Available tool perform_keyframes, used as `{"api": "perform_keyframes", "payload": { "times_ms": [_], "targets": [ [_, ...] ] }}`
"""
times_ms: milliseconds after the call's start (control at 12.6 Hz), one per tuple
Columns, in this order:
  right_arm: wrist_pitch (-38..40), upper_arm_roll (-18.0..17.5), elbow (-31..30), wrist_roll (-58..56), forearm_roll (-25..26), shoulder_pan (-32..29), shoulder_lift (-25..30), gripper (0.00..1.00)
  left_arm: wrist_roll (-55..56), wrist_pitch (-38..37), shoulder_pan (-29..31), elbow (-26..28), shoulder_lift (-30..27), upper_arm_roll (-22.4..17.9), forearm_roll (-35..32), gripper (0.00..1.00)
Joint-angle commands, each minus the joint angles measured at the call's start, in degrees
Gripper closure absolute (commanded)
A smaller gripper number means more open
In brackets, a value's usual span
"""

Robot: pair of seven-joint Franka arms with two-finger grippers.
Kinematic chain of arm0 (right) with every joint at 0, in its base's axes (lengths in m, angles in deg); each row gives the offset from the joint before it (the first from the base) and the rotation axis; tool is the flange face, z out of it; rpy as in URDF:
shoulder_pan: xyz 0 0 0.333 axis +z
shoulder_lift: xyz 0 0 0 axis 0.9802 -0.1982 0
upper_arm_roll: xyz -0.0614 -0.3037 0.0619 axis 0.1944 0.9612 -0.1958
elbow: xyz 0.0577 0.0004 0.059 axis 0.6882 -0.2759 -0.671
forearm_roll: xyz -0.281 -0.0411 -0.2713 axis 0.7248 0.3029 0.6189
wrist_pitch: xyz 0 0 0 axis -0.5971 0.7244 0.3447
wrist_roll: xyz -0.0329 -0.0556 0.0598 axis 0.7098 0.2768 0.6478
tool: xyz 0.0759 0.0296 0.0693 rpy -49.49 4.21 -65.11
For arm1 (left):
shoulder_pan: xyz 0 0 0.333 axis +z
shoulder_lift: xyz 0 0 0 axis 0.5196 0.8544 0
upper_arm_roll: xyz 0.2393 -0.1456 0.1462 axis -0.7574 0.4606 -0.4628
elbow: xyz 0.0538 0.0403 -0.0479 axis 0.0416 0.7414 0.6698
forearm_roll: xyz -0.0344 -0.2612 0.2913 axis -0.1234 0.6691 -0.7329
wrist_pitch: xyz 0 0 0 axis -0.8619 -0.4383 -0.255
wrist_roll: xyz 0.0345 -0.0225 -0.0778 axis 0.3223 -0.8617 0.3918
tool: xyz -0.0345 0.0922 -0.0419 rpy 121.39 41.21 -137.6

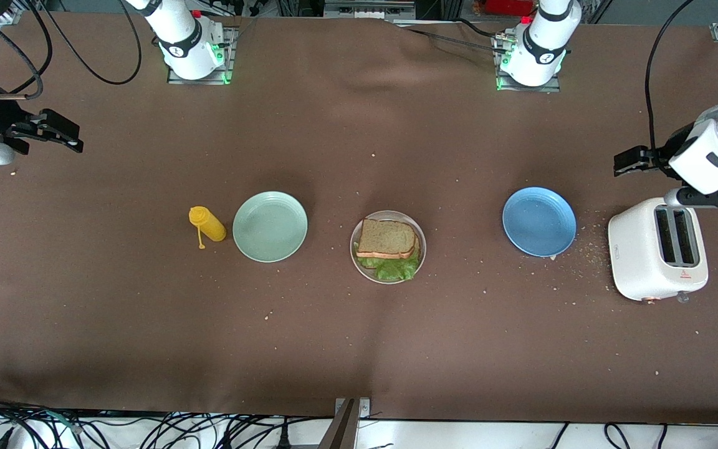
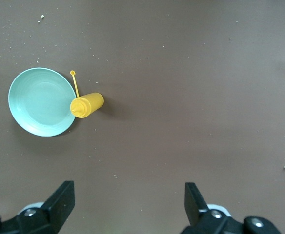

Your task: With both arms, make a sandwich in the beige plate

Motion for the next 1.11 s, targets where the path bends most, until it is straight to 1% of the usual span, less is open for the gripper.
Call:
{"api": "perform_keyframes", "payload": {
  "times_ms": [0, 159, 398, 717, 1035],
  "targets": [
    [0.6, 0.1, -0.1, -0.2, -0.3, 0.0, 0.7, 0.0, -0.3, 1.2, -0.3, 2.7, -3.9, -0.4, -1.1, 0.0],
    [0.6, 0.1, -0.1, -0.2, -0.3, 0.0, 0.7, 0.0, -0.9, 1.1, 0.1, 2.7, -4.6, -0.6, 0.1, 0.0],
    [0.6, 0.1, -0.1, -0.2, -0.7, 0.0, 0.6, 0.0, -1.1, 1.1, 0.4, 2.7, -4.8, -1.1, 0.1, 0.0],
    [0.6, 0.1, -0.1, -0.2, -0.8, 0.0, 0.6, 0.0, -2.1, 0.9, 2.6, 2.5, -4.5, -1.0, 0.2, 0.0],
    [0.6, 0.1, -0.1, -0.2, -0.8, 0.0, 0.6, 0.0, -2.9, 1.0, 2.7, 2.3, -4.4, -0.9, 0.1, 0.0]
  ]
}}
